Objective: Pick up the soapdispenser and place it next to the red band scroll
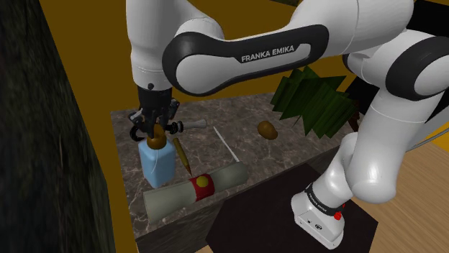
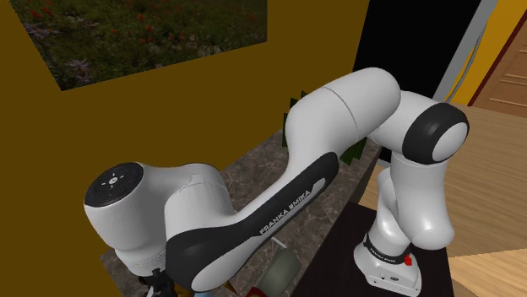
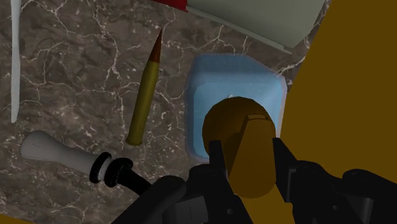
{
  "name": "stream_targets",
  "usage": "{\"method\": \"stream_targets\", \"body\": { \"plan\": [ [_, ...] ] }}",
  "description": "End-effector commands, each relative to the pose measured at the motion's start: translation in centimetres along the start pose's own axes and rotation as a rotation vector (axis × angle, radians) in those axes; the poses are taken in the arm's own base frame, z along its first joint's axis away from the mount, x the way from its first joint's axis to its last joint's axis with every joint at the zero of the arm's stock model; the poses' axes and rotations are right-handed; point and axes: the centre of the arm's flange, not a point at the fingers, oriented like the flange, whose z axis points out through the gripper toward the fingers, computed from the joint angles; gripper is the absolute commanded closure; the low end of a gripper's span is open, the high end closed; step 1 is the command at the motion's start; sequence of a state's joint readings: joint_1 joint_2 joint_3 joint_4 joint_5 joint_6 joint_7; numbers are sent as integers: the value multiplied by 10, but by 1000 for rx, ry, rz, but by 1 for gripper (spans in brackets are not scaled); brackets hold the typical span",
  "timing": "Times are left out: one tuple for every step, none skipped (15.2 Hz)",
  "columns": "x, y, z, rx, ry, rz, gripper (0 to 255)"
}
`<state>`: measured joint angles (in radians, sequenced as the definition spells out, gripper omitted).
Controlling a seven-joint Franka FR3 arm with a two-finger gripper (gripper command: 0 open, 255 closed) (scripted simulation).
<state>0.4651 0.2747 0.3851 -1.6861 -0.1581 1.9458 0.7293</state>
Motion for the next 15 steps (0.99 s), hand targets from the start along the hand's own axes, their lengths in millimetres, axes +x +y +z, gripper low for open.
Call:
{"method": "stream_targets", "body": {
  "plan": [
    [0, 0, 1, 1, 1, 0, 255],
    [0, 0, 1, 1, 1, 0, 255],
    [0, 0, 1, 1, 1, 0, 255],
    [0, 0, 1, 1, 1, 0, 255],
    [0, 0, 1, 1, 1, 0, 255],
    [0, 0, 1, 1, 1, 0, 255],
    [0, 0, 1, 1, 1, 0, 0],
    [0, 0, 1, 1, 1, 0, 0],
    [0, 0, 1, 1, 1, 0, 0],
    [0, 0, 1, 1, 1, 0, 0],
    [0, 0, 1, 1, 1, 0, 0],
    [0, 0, 1, 1, 1, 0, 0],
    [0, 0, -12, 1, 1, 0, 0],
    [0, 0, -25, 1, 1, 0, 0],
    [0, 0, -39, 1, 1, 0, 0]
  ]
}}
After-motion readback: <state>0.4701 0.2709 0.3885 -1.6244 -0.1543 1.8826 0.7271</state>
